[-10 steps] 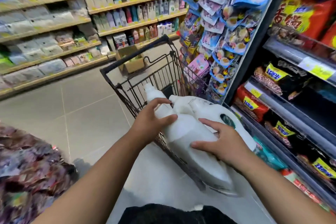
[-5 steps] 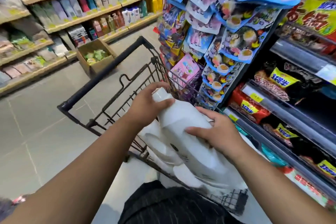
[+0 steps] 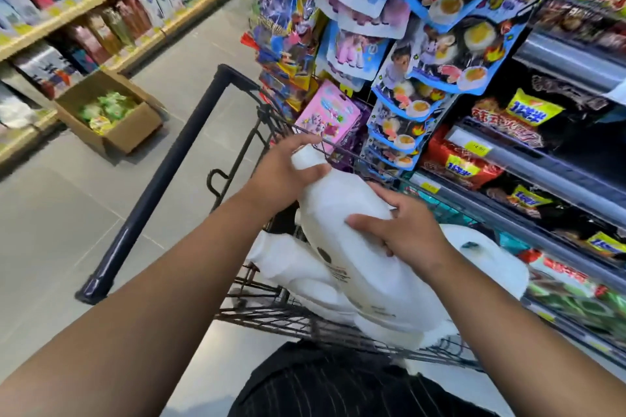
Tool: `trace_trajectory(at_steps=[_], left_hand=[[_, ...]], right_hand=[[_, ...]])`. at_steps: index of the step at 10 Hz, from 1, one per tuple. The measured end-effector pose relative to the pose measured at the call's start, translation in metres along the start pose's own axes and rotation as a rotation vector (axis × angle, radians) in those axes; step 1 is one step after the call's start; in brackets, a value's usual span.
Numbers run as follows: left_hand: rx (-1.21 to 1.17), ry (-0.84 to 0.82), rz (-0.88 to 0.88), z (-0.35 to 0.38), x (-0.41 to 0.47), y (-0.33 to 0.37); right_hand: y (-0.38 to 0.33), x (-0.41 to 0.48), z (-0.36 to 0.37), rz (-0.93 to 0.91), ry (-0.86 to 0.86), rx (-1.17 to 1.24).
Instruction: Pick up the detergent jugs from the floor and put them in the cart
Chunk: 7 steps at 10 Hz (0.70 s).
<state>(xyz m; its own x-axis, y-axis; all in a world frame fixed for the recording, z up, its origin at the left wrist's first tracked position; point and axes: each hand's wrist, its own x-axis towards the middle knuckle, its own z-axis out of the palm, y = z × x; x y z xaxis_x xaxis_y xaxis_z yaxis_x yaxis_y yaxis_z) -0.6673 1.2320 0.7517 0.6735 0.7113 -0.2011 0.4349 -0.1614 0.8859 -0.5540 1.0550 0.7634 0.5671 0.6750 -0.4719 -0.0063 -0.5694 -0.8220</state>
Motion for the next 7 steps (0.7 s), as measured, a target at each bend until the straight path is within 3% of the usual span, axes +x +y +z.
trace_trajectory(at_steps=[2, 6, 7], left_hand=[[-0.079, -0.037, -0.077, 0.010, 0.024, -0.034], [0.084, -0.217, -0.095, 0.031, 0.033, -0.081], [0.074, -0.177, -0.062, 0.038, 0.032, -0.078]], right_hand=[[0.007, 0.024, 0.009, 0.033, 0.002, -0.118], [0.061, 0.048, 0.058, 0.105, -0.051, -0.210], [0.056, 0.041, 0.050, 0.132, 0.038, 0.000]])
